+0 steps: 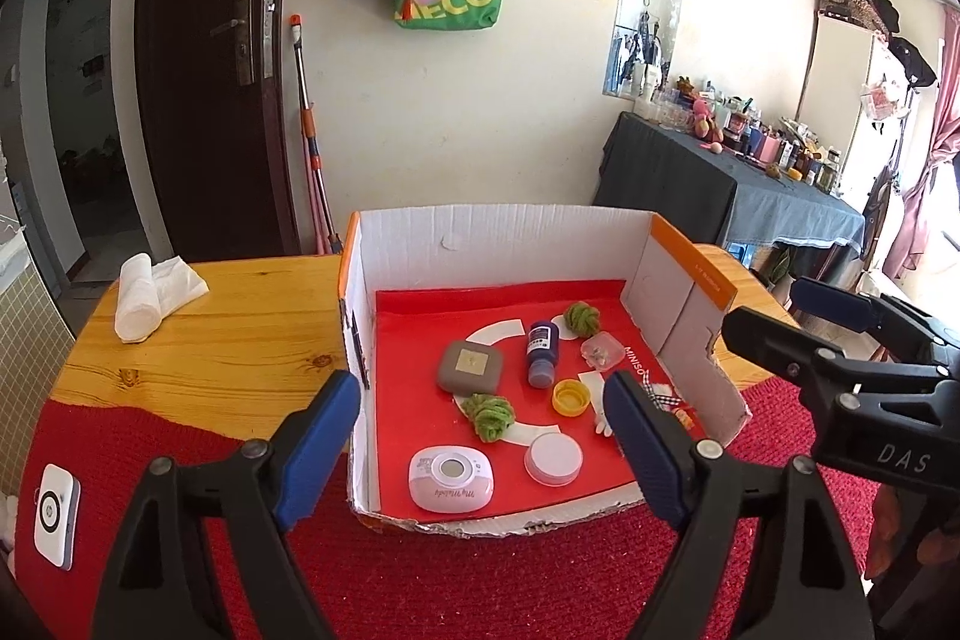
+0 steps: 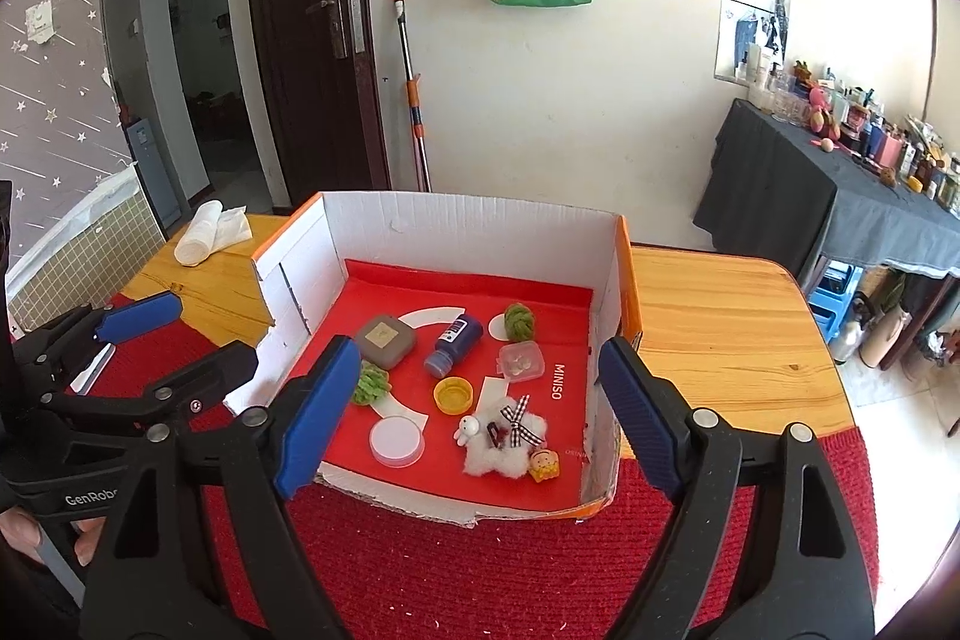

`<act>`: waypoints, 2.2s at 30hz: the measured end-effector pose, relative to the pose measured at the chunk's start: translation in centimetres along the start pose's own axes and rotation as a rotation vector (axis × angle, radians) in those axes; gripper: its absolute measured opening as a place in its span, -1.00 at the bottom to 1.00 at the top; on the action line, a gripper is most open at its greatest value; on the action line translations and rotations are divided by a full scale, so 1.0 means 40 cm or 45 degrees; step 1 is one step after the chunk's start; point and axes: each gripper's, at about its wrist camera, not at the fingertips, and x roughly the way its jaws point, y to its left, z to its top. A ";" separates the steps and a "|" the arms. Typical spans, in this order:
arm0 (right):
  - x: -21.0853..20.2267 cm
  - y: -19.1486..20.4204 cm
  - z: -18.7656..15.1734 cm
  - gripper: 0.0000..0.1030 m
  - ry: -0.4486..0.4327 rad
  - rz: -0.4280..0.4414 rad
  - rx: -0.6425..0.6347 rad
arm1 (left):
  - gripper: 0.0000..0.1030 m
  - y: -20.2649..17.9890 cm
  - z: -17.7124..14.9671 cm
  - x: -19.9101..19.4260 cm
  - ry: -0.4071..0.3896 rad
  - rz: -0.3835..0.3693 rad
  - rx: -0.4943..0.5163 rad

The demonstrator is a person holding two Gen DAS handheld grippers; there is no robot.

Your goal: Organize objects

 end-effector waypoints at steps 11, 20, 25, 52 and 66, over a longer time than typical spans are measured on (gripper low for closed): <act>0.108 -0.018 -0.113 0.69 -0.042 -0.017 0.010 | 0.88 0.020 -0.080 0.124 0.011 0.026 0.003; 0.170 -0.038 -0.146 0.76 -0.052 -0.048 0.023 | 0.90 0.043 -0.108 0.160 -0.050 0.108 -0.003; 0.182 -0.041 -0.157 0.77 -0.069 -0.063 0.005 | 0.90 0.048 -0.116 0.178 -0.034 0.114 0.001; 0.185 -0.061 -0.175 0.82 -0.074 -0.059 0.064 | 0.90 0.034 -0.123 0.152 -0.102 0.124 0.070; 0.185 -0.063 -0.175 0.83 -0.069 -0.060 0.060 | 0.90 0.033 -0.122 0.150 -0.100 0.127 0.067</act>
